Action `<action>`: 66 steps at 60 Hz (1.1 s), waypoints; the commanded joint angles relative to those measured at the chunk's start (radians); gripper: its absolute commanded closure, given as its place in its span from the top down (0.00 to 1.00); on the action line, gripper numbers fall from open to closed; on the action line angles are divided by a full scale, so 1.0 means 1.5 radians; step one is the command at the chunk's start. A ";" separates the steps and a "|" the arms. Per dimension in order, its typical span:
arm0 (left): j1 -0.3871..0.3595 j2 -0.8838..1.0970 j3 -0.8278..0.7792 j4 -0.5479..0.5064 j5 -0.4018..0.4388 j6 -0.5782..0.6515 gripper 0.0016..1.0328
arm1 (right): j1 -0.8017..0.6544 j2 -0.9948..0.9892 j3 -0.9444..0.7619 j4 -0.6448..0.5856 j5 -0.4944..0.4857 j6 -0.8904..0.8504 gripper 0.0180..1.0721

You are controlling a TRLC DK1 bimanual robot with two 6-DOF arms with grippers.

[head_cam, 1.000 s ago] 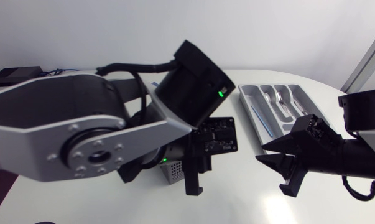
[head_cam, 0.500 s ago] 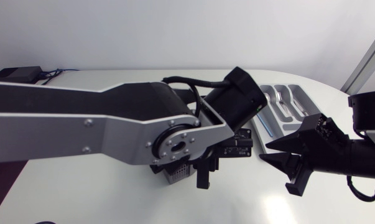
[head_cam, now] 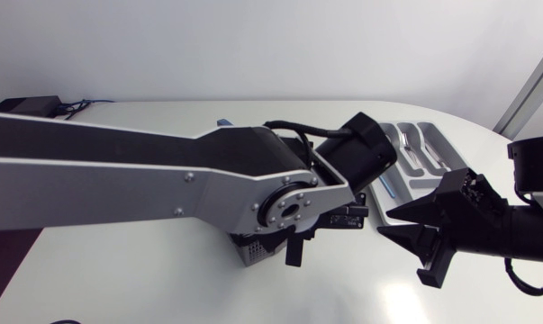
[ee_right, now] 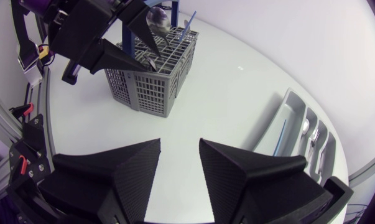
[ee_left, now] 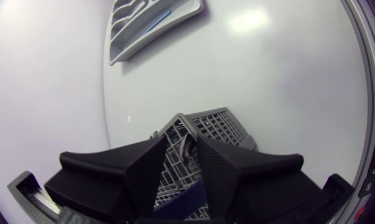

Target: Unload the cutlery basket into the drawer organizer.

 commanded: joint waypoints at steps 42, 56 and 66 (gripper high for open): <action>-0.004 0.022 0.058 -0.045 -0.038 0.024 0.03 | -0.007 -0.012 -0.015 -0.016 -0.006 -0.020 0.46; -0.020 -0.005 0.068 -0.061 -0.042 0.024 0.03 | -0.004 -0.012 -0.019 -0.017 -0.006 -0.021 0.46; -0.025 -0.031 0.069 -0.064 -0.057 0.036 0.03 | -0.002 -0.010 -0.017 -0.017 -0.006 -0.020 0.46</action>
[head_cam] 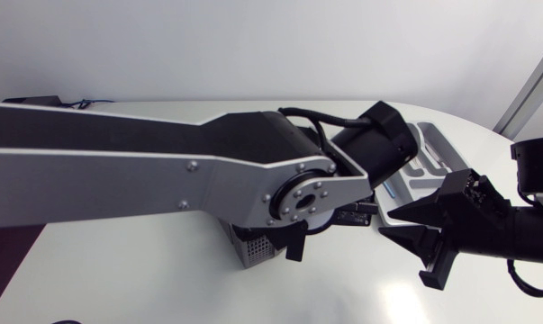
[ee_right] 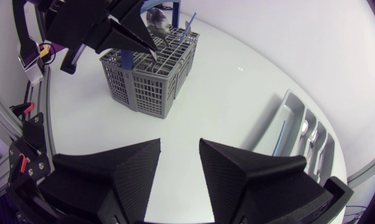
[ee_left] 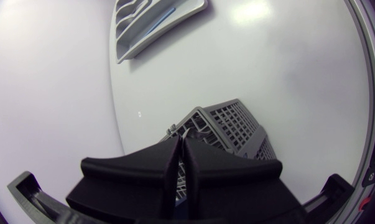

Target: Unload the cutlery basket into the drawer organizer.

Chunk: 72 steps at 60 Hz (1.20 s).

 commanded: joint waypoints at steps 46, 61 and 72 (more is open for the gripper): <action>-0.016 -0.156 0.039 -0.028 -0.027 0.052 0.03 | 0.015 -0.009 -0.014 0.000 -0.001 0.015 0.49; -0.012 -0.153 0.081 -0.025 0.029 -0.043 0.03 | 0.026 -0.113 -0.035 0.026 -0.006 0.040 0.53; 0.053 -0.125 0.120 -0.018 0.167 -0.195 0.03 | 0.078 -0.190 -0.045 0.067 0.031 0.075 0.53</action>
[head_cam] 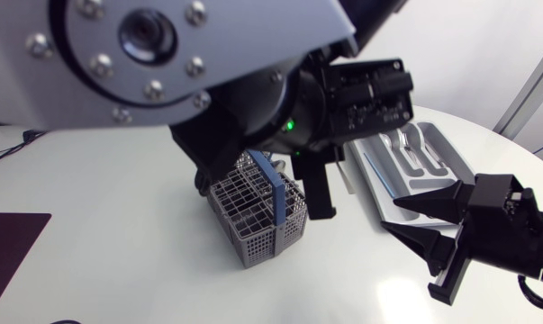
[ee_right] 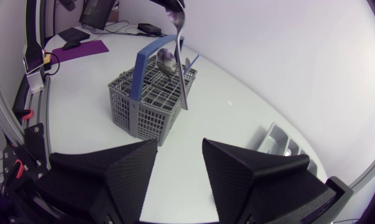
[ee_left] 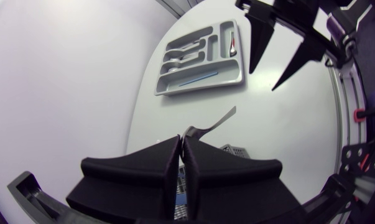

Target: Unload the cutlery basket into the drawer organizer.

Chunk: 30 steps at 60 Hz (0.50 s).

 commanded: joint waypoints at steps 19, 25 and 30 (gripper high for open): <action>0.091 0.076 0.107 -0.053 0.229 -0.230 0.03 | 0.222 -0.027 -0.013 0.136 0.267 0.042 0.53; 0.089 0.086 0.114 -0.073 0.255 -0.246 0.03 | 0.278 -0.003 -0.016 0.176 0.345 0.033 0.53; 0.090 0.096 0.126 -0.091 0.277 -0.259 0.03 | 0.302 0.022 -0.018 0.209 0.387 0.021 0.53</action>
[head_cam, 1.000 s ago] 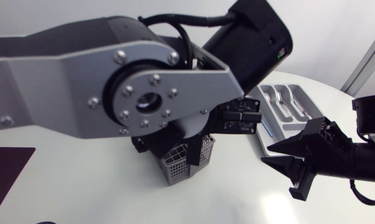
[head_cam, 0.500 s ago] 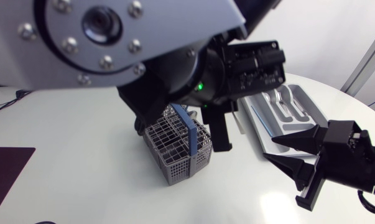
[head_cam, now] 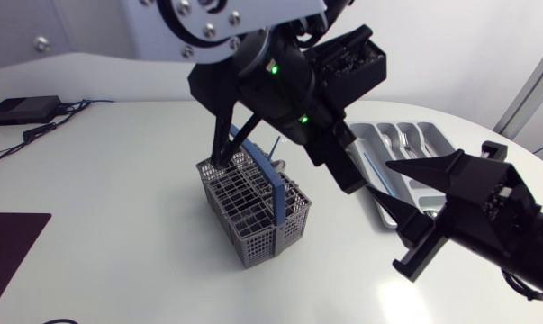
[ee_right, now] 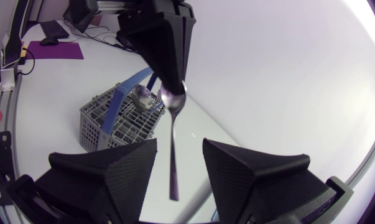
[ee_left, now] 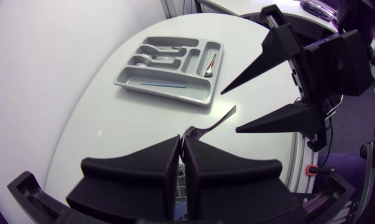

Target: Unload the cutlery basket into the drawer organizer.

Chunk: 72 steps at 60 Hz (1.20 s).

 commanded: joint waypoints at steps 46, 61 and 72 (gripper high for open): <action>0.025 0.051 0.074 -0.072 0.062 -0.072 0.03 | 0.078 0.122 0.010 0.084 0.127 -0.054 0.25; 0.025 0.056 0.086 -0.078 0.062 -0.076 0.03 | 0.090 0.136 0.013 0.082 0.146 -0.055 0.12; 0.025 0.063 0.097 -0.082 0.068 -0.084 0.03 | 0.091 0.137 0.014 0.076 0.145 -0.055 0.06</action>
